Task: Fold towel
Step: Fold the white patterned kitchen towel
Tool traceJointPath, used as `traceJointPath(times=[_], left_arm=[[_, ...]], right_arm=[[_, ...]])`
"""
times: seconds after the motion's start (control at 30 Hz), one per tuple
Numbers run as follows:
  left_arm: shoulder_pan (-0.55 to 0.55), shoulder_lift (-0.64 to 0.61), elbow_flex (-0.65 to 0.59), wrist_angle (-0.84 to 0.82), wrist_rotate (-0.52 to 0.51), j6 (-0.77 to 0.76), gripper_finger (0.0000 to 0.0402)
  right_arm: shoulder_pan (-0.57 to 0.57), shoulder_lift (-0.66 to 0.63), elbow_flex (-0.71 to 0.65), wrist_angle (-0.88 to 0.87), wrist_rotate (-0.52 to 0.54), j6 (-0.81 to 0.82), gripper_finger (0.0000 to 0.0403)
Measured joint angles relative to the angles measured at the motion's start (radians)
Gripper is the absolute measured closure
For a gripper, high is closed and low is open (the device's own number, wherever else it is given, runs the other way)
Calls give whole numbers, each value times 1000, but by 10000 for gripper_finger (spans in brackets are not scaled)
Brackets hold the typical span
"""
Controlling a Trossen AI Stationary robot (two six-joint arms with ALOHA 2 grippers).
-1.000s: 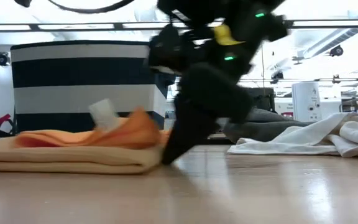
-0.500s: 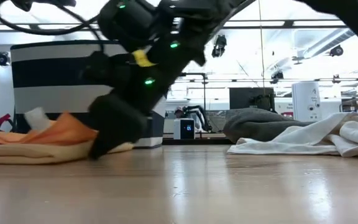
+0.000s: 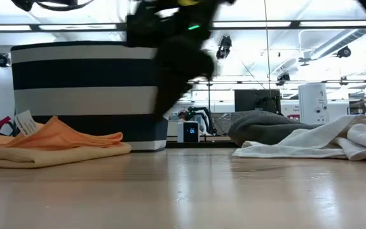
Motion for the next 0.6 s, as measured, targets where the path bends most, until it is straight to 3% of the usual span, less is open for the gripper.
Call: traceJointPath(times=[0.3,0.5,0.6], left_arm=[[0,4,-4,10,8,-18,276],[1,5,-10,16,3,-17,284],[2,5,-27,48,-8,-17,286]], right_arm=[[100,-380,-519,14,97,375,309],[94,-490,-746,137,106,477,279],[77,-517,-800,62,122,525,266]])
